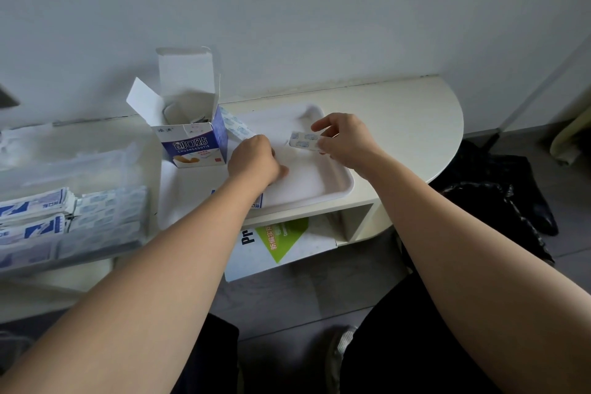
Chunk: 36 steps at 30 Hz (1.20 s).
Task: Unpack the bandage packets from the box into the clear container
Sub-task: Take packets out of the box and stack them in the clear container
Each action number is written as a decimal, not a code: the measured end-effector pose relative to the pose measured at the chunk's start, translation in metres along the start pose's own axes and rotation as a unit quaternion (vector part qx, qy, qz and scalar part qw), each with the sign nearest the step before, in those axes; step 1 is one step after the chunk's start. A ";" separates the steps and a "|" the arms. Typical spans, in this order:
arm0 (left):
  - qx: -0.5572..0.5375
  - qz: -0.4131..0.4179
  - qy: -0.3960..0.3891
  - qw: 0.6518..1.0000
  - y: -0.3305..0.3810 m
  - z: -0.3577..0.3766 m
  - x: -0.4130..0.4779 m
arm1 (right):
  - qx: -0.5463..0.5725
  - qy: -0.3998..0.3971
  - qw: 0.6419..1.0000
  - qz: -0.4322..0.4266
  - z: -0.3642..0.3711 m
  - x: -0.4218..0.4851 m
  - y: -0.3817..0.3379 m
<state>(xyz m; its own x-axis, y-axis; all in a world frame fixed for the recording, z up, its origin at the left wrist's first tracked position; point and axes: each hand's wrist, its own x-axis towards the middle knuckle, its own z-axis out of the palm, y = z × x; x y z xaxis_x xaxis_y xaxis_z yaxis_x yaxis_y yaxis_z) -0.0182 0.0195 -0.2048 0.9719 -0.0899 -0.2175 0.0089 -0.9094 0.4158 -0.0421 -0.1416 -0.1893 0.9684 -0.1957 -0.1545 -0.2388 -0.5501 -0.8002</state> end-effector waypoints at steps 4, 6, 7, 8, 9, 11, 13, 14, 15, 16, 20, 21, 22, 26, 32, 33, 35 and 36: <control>-0.003 0.012 -0.015 1.000 -0.003 -0.005 -0.002 | -0.049 -0.031 0.998 -0.023 0.013 0.001 -0.010; 0.001 0.027 -0.013 1.000 -0.004 -0.007 -0.003 | -0.085 -0.023 0.995 -0.042 0.019 0.002 -0.015; 0.004 0.033 -0.012 0.999 -0.006 -0.009 -0.003 | -0.093 -0.016 0.994 -0.049 0.021 0.003 -0.017; 0.009 0.036 -0.012 0.999 -0.009 -0.010 -0.002 | -0.095 -0.012 0.994 -0.051 0.024 0.004 -0.019; 0.013 0.035 -0.013 0.999 -0.011 -0.012 -0.002 | -0.099 -0.011 0.994 -0.052 0.025 0.005 -0.020; 0.011 0.024 -0.026 0.999 -0.016 -0.014 -0.001 | -0.127 -0.020 0.990 -0.050 0.031 0.008 -0.021; 0.000 0.014 -0.037 0.999 -0.018 -0.015 -0.001 | -0.187 -0.029 0.981 -0.045 0.036 0.009 -0.018; -0.005 0.011 -0.039 0.999 -0.018 -0.015 0.000 | -0.217 -0.035 0.975 -0.037 0.040 0.010 -0.016; -0.009 0.010 -0.040 0.999 -0.018 -0.015 0.000 | -0.243 -0.040 0.969 -0.028 0.042 0.010 -0.014; -0.012 0.011 -0.039 0.999 -0.019 -0.014 0.000 | -0.263 -0.042 0.964 -0.021 0.045 0.011 -0.013; -0.022 0.010 -0.037 0.999 -0.020 -0.013 0.001 | -0.280 -0.028 0.959 -0.015 0.053 0.016 -0.014; -0.022 0.011 -0.036 0.999 -0.020 -0.013 0.002 | -0.274 -0.030 0.961 -0.011 0.053 0.017 -0.014; -0.022 0.012 -0.037 0.999 -0.020 -0.013 0.002 | -0.267 -0.033 0.963 -0.007 0.053 0.017 -0.015; -0.022 0.013 -0.033 0.999 -0.021 -0.013 0.002 | -0.232 -0.037 0.972 -0.026 0.050 0.016 -0.014; 0.000 0.032 -0.031 0.999 -0.023 -0.012 0.000 | -0.140 -0.028 0.989 -0.040 0.040 0.012 -0.014; -0.007 0.034 -0.029 0.999 -0.023 -0.013 0.001 | -0.117 -0.019 0.992 -0.046 0.037 0.011 -0.016; -0.086 0.018 -0.016 0.996 -0.023 -0.017 0.001 | -0.068 0.001 0.996 -0.059 0.030 0.009 -0.019; -0.168 -0.006 -0.012 0.986 -0.021 -0.020 -0.001 | -0.046 0.006 0.997 -0.063 0.026 0.007 -0.020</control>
<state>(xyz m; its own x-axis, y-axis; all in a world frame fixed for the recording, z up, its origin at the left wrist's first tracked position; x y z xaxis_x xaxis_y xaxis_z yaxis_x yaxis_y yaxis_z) -0.0146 0.0469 -0.1963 0.9653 -0.0932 -0.2439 0.1018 -0.7256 0.6805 -0.0291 -0.1108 -0.1896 0.9903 -0.1301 -0.0479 -0.1211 -0.6438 -0.7556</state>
